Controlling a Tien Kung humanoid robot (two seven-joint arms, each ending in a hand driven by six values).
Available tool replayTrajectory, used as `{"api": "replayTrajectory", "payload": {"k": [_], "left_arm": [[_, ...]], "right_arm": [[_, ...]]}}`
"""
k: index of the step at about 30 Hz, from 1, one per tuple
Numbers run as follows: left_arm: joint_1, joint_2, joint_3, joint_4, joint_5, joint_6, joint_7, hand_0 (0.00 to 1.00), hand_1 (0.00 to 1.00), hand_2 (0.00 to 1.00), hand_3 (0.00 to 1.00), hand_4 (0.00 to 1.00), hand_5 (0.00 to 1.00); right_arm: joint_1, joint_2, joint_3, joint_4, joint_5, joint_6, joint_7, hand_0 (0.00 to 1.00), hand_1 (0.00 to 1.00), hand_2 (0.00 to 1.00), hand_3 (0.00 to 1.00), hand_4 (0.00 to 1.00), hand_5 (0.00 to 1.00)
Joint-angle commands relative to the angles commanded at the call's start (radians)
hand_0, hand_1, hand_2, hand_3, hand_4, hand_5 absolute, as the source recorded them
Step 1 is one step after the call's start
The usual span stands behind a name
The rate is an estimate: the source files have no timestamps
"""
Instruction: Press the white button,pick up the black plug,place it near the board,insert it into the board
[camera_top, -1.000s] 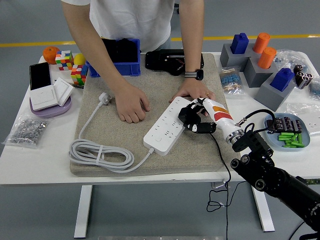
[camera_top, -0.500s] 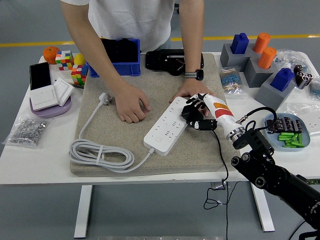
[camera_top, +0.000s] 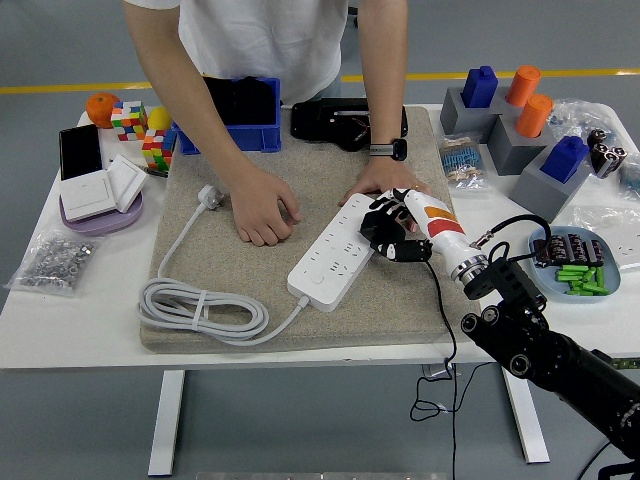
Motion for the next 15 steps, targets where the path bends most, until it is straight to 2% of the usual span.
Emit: {"api": "replayTrajectory", "payload": {"k": [15], "left_arm": [[0.004,-0.001,-0.003,0.000,0.011,-0.002,0.002,0.683,0.675,0.658,0.682,0.539,0.192]], "right_arm": [[0.003,0.000,-0.023,-0.003,0.003,0.000,-0.001,0.479,0.433,0.454,0.555,0.813,0.002]]}}
